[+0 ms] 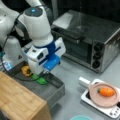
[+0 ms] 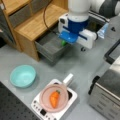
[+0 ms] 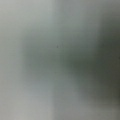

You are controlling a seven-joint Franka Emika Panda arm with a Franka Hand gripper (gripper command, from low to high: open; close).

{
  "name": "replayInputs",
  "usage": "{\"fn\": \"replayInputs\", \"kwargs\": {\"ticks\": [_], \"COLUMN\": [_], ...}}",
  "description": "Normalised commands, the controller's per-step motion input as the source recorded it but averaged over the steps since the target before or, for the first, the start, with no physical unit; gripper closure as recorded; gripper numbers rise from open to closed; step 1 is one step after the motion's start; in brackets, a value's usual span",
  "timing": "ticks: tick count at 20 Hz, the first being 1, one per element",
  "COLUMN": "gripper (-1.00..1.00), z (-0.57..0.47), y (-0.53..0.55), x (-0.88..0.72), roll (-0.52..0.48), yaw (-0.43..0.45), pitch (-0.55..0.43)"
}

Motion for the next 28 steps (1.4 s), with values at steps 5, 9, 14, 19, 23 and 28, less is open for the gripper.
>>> {"fn": "replayInputs", "kwargs": {"ticks": [5,9,14,19,23,28], "gripper": [-1.0,-1.0,-1.0,-1.0,-1.0,-1.0], "z": [-0.01,0.07,0.15,0.2,0.2,0.18], "y": [0.22,0.15,0.1,0.03,-0.03,-0.07], "x": [0.0,0.07,0.18,0.27,0.32,0.34], "roll": [-0.013,-0.066,-0.065,-0.071,-0.068,-0.06], "yaw": [-0.055,0.0,-0.004,0.006,0.013,0.021], "pitch": [-0.043,-0.009,0.016,0.061,0.104,0.141]}}
